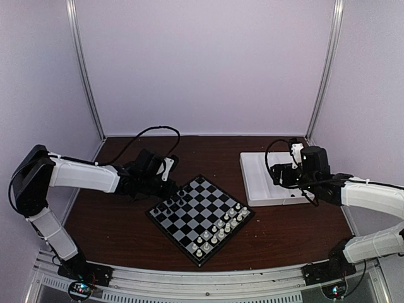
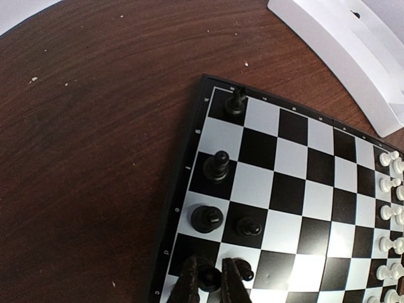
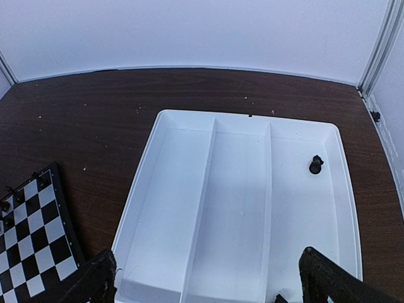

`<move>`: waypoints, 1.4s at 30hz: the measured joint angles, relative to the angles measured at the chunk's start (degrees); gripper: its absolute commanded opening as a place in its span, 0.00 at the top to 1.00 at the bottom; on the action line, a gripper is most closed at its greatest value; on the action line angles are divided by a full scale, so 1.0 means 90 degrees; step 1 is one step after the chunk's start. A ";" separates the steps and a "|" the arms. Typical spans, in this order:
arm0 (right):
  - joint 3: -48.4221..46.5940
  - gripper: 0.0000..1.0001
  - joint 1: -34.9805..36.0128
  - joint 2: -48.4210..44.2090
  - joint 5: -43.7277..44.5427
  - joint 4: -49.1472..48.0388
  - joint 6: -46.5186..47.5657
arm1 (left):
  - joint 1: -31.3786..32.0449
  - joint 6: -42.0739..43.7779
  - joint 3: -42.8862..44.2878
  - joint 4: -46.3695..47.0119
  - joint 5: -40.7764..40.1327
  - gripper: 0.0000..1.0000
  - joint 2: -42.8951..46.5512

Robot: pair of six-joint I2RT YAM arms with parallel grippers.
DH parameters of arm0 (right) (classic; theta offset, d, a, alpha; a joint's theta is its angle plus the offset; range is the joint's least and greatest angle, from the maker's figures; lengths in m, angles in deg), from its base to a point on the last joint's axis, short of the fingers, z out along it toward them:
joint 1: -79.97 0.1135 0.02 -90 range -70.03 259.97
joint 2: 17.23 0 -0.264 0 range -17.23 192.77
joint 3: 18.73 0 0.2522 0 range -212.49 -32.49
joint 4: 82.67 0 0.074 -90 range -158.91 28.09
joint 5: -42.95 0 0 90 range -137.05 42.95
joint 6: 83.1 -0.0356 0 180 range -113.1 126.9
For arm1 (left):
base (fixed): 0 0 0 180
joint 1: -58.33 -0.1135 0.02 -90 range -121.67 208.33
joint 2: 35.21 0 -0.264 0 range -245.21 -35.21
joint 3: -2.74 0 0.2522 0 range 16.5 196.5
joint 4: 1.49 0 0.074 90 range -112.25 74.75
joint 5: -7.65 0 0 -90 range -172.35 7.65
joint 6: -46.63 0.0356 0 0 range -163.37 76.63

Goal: Set up the chess pieces on the board
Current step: Place the chess piece on the chessboard.

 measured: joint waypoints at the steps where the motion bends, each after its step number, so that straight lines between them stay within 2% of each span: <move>1: 0.0000 0.00 0.0000 0.0000 -0.0002 0.0000 0.0000 | 0.0002 -0.0012 -0.0034 0.0058 0.0000 1.00 -0.0017; 12: 0.0000 0.00 0.0000 0.0000 -0.0097 0.0000 -0.0002 | 0.0002 -0.0092 -0.0104 0.0515 -0.0002 0.99 -0.0257; 27: 0.0000 0.00 -0.0007 0.0000 -0.0131 -0.0002 -0.0029 | 0.0000 -0.0112 -0.0189 0.0619 -0.0034 0.99 -0.0393; 32: 0.0000 0.00 -0.0007 0.0002 -0.0153 -0.0017 -0.0046 | 0.0000 -0.0117 -0.0209 0.0656 -0.0036 0.88 -0.0391; 42: 0.0000 0.00 -0.0007 0.0005 -0.0168 -0.0034 -0.0046 | 0.0000 -0.0136 -0.0214 0.0605 -0.0041 0.77 -0.0389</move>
